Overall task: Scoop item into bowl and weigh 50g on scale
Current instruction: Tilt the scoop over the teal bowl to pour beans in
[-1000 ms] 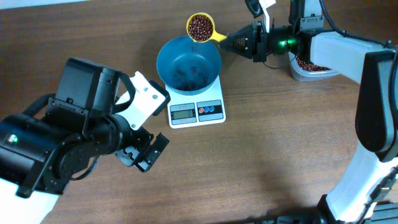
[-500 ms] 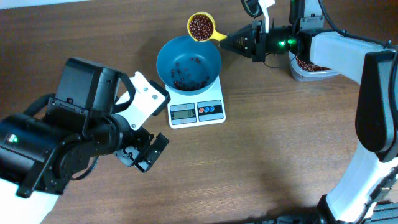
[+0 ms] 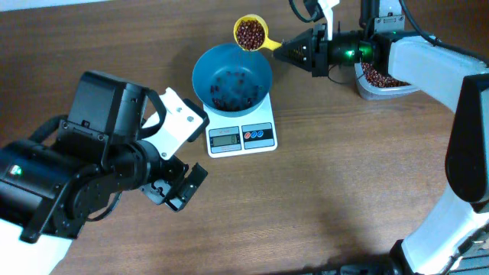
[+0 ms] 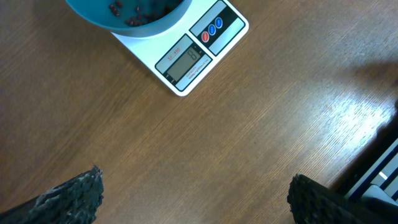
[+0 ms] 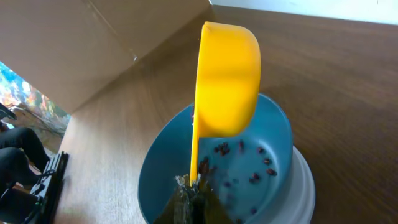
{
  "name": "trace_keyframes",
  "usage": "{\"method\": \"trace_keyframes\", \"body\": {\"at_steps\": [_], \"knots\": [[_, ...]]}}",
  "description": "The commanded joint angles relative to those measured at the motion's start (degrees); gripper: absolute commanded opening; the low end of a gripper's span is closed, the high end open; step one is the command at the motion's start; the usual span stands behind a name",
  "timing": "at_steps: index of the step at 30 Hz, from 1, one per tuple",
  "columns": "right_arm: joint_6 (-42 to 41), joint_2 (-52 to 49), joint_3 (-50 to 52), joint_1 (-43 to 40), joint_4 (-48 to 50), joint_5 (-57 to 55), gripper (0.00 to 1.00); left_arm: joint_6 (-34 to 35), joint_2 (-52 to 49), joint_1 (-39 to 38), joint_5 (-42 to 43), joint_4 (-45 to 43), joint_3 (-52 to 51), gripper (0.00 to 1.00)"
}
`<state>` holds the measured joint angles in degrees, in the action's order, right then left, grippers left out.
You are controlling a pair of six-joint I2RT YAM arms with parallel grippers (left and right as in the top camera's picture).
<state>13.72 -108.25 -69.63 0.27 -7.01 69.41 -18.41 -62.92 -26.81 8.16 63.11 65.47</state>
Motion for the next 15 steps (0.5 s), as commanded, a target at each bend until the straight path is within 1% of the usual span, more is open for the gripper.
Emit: {"method": "trace_keyframes", "body": {"at_steps": [1,3,5,8,10,15], "knots": [[1.1,2.8,-0.4,0.5,-1.5,-0.8,0.04,0.4,0.0,0.3,0.6,-0.1,0.8,0.99],[1.5,3.5,-0.4,0.5,-3.4,-1.4,0.04,0.4,0.0,0.3,0.6,-0.1,0.8,0.99],[3.9,4.5,-0.4,0.8,-6.1,-2.6,0.04,0.4,0.0,0.3,0.6,-0.1,0.8,0.99],[7.3,7.3,-0.4,1.9,-10.8,-7.6,0.04,0.4,0.0,0.3,0.6,-0.1,0.8,0.99],[7.3,7.9,-0.4,2.4,-12.4,-10.0,0.04,0.4,0.0,0.3,0.6,-0.1,0.8,0.99],[7.3,8.0,-0.4,2.4,-13.4,-10.2,0.04,0.4,0.0,0.3,0.6,-0.1,0.8,0.99]]}}
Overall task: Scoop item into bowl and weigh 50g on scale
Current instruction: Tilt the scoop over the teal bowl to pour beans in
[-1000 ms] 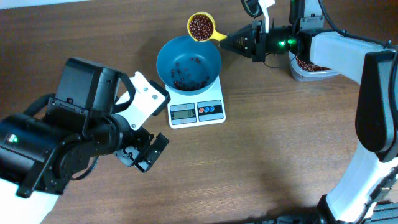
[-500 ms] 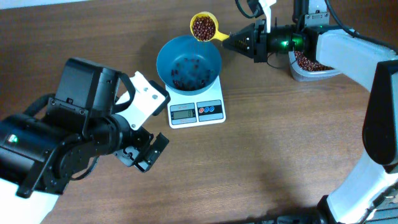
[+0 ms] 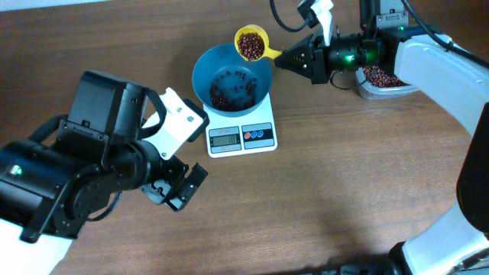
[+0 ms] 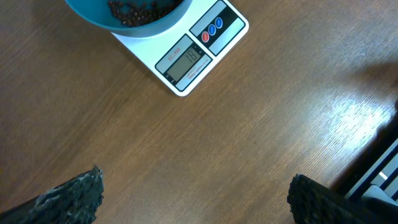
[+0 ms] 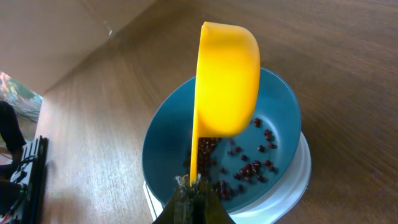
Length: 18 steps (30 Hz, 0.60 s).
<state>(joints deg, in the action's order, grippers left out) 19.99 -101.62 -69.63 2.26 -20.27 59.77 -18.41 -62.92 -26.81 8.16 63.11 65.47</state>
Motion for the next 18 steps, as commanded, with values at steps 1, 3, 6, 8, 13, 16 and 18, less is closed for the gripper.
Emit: {"method": "trace_keyframes", "body": {"at_steps": [1,3,6,8,13,16,18], "knots": [[1.0,1.3,-0.4,0.5,-0.1,-0.7,0.04,0.4,0.0,0.3,0.6,-0.1,0.8,0.99],[1.0,1.7,-0.4,1.0,-0.7,-2.5,0.04,0.4,0.0,0.3,0.6,-0.1,0.8,0.99],[1.0,3.6,-0.4,2.8,-2.0,-8.0,0.04,0.4,0.0,0.3,0.6,-0.1,0.8,0.99],[1.0,4.5,-0.4,4.0,-3.1,-11.3,0.04,0.4,0.0,0.3,0.6,-0.1,0.8,0.99],[1.0,4.5,-0.4,6.2,-6.3,-16.4,0.04,0.4,0.0,0.3,0.6,-0.1,0.8,0.99],[1.0,4.5,-0.4,8.6,-6.4,-20.2,0.04,0.4,0.0,0.3,0.6,-0.1,0.8,0.99],[1.0,4.5,-0.4,10.3,-6.4,-22.9,0.04,0.4,0.0,0.3,0.6,-0.1,0.8,0.99]]}}
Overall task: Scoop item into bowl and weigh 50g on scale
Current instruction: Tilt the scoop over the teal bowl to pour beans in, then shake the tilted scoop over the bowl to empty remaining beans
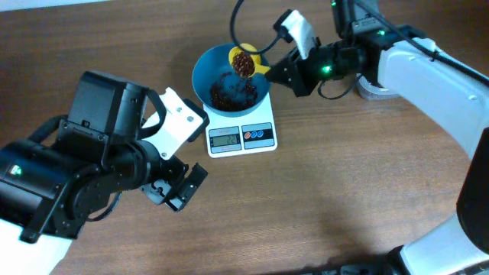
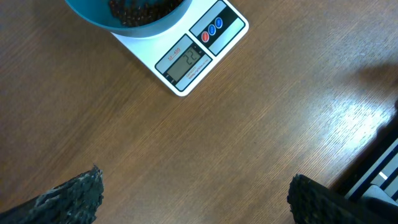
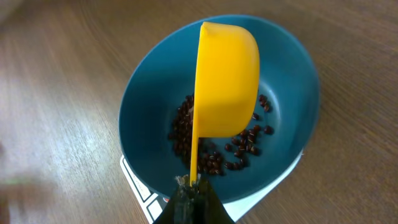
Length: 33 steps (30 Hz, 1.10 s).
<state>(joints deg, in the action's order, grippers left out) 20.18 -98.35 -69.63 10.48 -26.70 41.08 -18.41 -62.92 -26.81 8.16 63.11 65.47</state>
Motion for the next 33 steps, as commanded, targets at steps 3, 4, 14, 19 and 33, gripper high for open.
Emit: {"method": "trace_keyframes", "body": {"at_steps": [3,4,14,19,33], "knots": [[0.8,1.2,-0.5,3.1,0.3,-5.4,0.04,0.4,0.0,0.3,0.6,-0.1,0.8,0.99],[0.7,1.2,-0.5,3.1,0.6,-5.4,0.04,0.4,0.0,0.3,0.6,-0.1,0.8,0.99],[0.4,3.3,-0.5,3.0,2.2,-5.4,0.04,0.4,0.0,0.3,0.6,-0.1,0.8,0.99],[0.4,3.6,-0.5,3.0,2.1,-5.9,0.04,0.4,0.0,0.3,0.6,-0.1,0.8,0.99],[-0.3,9.0,-0.7,3.8,0.9,-15.1,0.04,0.4,0.0,0.3,0.6,-0.1,0.8,0.99]]}}
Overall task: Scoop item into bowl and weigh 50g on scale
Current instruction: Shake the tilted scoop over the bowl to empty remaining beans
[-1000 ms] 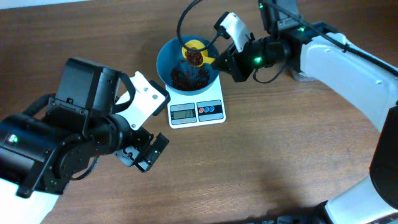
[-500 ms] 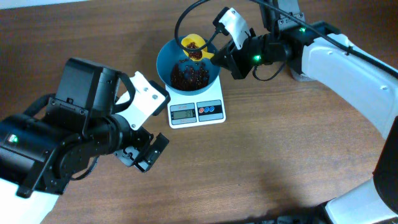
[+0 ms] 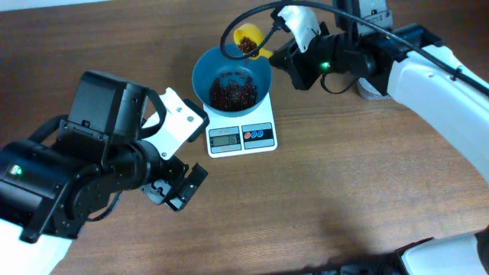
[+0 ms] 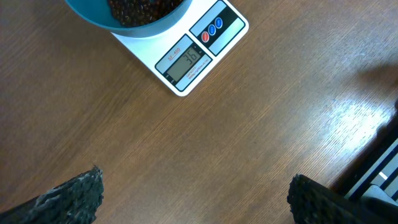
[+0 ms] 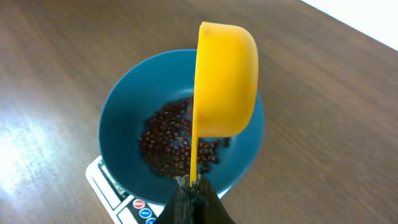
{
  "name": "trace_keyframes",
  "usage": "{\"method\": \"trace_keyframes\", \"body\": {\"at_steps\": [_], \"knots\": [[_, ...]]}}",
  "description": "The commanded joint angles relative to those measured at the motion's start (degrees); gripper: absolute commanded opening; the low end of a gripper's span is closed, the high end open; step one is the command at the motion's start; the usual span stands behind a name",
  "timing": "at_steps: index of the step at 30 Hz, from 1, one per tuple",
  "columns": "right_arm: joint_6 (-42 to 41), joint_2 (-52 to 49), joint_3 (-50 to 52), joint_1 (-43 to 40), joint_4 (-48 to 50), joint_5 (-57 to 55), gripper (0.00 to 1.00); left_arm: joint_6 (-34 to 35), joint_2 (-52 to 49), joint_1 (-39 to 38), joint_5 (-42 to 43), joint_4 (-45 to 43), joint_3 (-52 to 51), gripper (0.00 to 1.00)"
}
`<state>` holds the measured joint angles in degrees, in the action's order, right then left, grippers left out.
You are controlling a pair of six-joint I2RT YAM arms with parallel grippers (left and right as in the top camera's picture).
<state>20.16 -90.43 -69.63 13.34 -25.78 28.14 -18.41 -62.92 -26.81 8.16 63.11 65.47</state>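
Observation:
A blue bowl (image 3: 231, 82) holding red beans sits on the white scale (image 3: 241, 137), whose display (image 4: 186, 60) reads 36. My right gripper (image 3: 276, 53) is shut on the handle of a yellow scoop (image 3: 245, 40), which hangs tilted over the bowl's far rim with a few beans in it. In the right wrist view the yellow scoop (image 5: 226, 81) stands on edge above the blue bowl (image 5: 124, 118). My left gripper (image 4: 196, 193) is open over bare table, near the scale's front, with nothing between its fingers.
A clear container (image 3: 367, 86) of beans sits at the back right, mostly hidden behind my right arm. The left arm's bulk (image 3: 92, 168) fills the table's left side. Wooden table (image 3: 328, 191) stretches in front of and right of the scale.
The scoop has moved from over the bowl's middle to over its far rim, with fewer beans in it. The bean pile has grown. The scale reading rose from 22 to 36.
At first the full scoop hung behind the bowl, which held few beans, and the scale read about 6. Then beans lay in the bowl at 16, then 22 with the scoop tilted over its middle. Now it reads 36. My left arm stayed still.

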Motion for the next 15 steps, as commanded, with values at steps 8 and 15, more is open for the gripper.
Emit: {"method": "trace_keyframes", "body": {"at_steps": [8,15], "knots": [[-0.3,1.6,-0.7,4.5,-0.9,-7.8,0.04,0.4,0.0,0.3,0.6,-0.1,0.8,0.99],[-0.4,2.0,-0.8,6.6,-2.4,-8.9,0.04,0.4,0.0,0.3,0.6,-0.1,0.8,0.99]]}}
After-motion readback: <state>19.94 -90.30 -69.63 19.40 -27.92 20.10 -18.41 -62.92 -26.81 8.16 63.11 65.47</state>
